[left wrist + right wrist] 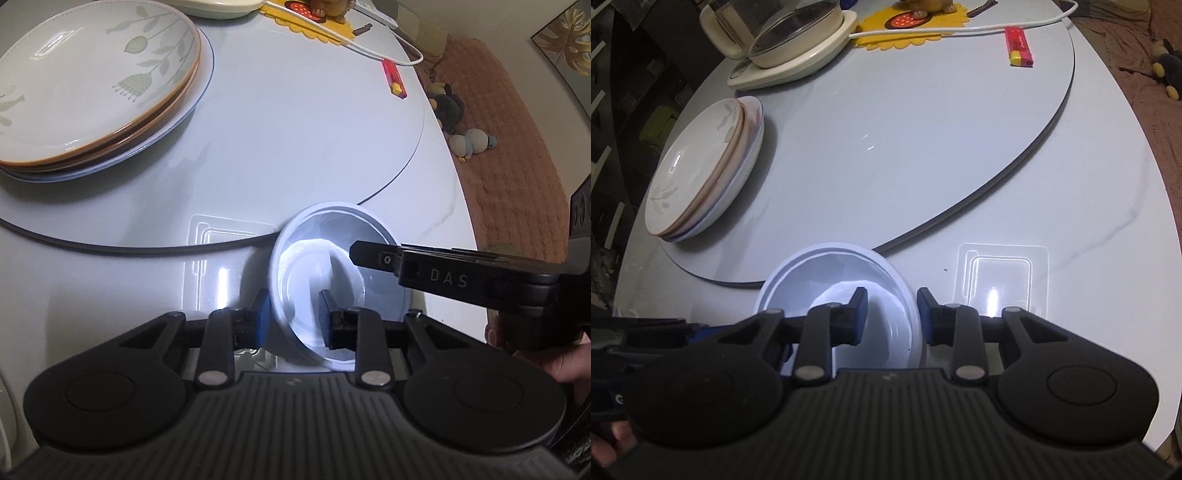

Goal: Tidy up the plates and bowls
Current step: 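Close both grippers on the second lavender-rimmed bowl rim and lift it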

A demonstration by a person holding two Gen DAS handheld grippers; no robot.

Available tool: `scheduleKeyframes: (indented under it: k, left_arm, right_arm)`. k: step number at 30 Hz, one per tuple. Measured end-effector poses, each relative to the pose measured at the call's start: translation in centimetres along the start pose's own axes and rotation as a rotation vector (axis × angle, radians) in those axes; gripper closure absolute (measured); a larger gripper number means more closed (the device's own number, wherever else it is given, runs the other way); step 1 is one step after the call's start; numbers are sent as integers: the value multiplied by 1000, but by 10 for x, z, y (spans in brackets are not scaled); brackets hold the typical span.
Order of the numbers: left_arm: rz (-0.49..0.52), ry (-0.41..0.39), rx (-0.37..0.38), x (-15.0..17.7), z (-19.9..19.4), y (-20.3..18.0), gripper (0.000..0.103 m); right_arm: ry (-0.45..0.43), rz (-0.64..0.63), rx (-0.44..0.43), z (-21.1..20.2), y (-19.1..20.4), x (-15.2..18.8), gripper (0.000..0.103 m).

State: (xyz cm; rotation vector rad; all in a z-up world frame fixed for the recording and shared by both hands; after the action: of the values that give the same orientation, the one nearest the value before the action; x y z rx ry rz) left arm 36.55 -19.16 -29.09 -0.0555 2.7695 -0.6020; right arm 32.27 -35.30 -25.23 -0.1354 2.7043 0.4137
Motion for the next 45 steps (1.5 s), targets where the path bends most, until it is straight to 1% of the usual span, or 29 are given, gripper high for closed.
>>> scheduleKeyframes:
  k: [2,3,5,13,17,21,28,35,39,45]
  left_arm:
    - [-14,-4,7,0,1,1,71]
    - [-24,-7,10,0,0,2,71]
    - [-37,-16,16,0,-4,4,71]
    - [-69,-53,43,0,-35,-3,71]
    - [-76,-71,47,1,-60,-5,71]
    - [-89,-100,70,3,-89,-6,71]
    - [-67,-155,59,10,-144,-6,71]
    - [-83,-170,58,26,-187,19,70]
    - [-97,-188,69,31,-208,38,70]
    - [-76,-230,72,31,-240,62,70]
  right_arm:
    - [2,0,2,1,0,0,72]
    - [5,2,4,2,0,0,75]
    - [12,16,2,1,-2,1,78]
    - [15,30,-4,-20,8,2,79]
    - [15,53,-31,-40,17,2,79]
    - [-4,69,-56,-62,29,1,79]
    - [-26,47,-62,-93,61,1,79]
    - [-39,51,-82,-114,97,9,78]
    - [-47,24,-95,-121,123,15,78]
    - [-73,15,-116,-126,156,20,78]
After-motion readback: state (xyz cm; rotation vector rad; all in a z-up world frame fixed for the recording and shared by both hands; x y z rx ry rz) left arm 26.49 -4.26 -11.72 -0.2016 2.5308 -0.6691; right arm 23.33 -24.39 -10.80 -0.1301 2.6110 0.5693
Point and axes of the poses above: each gripper's, at about its wrist camera, not at the fingertips, and z roughly the way its jaws point, y to its left, x to its underside, the point moved 3 cm from there along z, roughly the way its jaws point, and after that the axes turned 3 degrees about -z, right-handed, at the moved point
